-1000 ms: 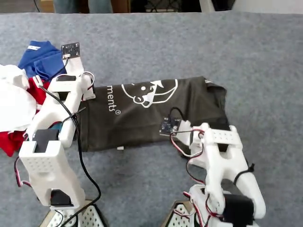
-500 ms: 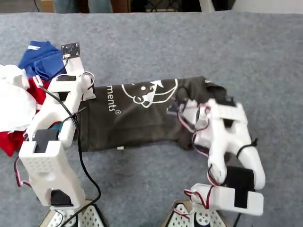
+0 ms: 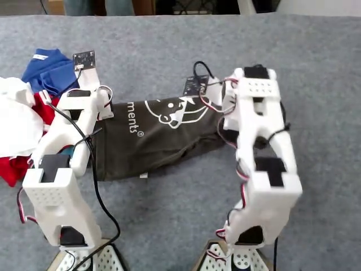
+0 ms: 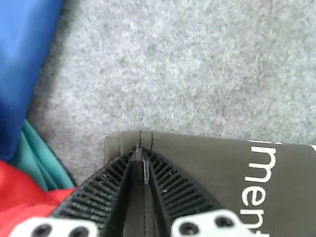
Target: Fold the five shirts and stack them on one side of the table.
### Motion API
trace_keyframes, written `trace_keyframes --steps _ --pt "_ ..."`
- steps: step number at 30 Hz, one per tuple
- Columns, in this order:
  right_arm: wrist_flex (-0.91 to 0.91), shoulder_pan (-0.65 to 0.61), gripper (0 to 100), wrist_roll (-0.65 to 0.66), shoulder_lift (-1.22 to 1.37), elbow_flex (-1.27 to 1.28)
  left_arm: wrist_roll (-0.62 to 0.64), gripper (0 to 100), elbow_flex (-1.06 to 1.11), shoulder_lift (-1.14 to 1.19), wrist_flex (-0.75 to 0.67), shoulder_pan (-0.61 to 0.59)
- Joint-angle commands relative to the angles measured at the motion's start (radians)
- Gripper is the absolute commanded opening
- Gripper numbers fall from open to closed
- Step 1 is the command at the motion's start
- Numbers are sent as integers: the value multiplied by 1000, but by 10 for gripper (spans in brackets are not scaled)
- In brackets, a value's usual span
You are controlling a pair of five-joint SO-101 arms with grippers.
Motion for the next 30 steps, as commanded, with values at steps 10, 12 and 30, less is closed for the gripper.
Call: trace_keyframes --steps 10,12,30 --pt "112 -6 255 -54 168 -427 5 28 -19 -12 -15 -15" --pt "118 -3 255 -98 166 -467 5 28 -19 -12 -15 -15" --pt "152 129 14 -316 65 -174 5 28 -16 -12 -14 -15"
